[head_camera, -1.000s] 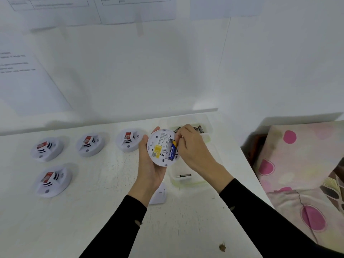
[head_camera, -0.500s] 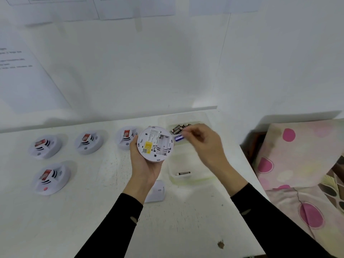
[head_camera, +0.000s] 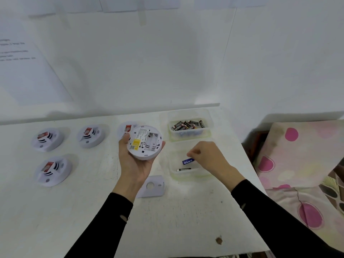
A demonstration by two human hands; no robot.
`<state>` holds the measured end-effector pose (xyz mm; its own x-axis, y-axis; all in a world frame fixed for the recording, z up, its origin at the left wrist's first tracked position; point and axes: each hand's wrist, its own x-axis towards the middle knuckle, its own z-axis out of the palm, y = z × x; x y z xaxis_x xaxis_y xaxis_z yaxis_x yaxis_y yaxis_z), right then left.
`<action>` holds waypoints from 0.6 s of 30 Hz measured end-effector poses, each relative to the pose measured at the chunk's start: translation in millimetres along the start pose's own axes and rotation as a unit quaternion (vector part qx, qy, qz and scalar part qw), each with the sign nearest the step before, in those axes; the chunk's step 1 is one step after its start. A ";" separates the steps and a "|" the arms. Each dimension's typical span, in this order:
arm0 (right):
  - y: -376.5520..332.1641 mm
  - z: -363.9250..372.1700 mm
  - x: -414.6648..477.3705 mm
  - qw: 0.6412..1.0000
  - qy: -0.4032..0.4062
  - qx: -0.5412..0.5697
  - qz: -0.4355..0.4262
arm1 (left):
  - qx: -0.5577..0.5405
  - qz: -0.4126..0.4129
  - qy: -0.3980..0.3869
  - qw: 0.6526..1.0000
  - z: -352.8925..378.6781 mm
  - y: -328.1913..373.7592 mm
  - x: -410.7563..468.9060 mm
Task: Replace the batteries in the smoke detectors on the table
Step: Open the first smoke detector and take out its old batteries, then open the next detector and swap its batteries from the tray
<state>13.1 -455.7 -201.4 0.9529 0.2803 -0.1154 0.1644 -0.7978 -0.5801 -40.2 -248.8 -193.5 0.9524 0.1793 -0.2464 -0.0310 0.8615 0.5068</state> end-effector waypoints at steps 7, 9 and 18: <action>-63.7 66.9 -56.7 0.945 0.033 -0.004 -0.327 | 0.133 0.038 0.051 0.989 -33.1 32.7 -18.0; -61.6 98.4 -68.9 0.932 0.013 -0.062 -0.358 | 0.195 0.063 0.114 0.972 -50.1 43.4 -21.5; -45.1 140.1 -43.2 0.925 0.051 -0.112 -0.359 | 0.370 0.044 0.190 0.908 -101.4 66.8 -36.6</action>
<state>-71.1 -357.0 -283.2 0.5939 0.7391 0.3178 0.8028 -0.5188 -0.2938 -107.9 -149.6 -234.3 0.7779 0.5052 -0.3737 0.2440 0.3052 0.9205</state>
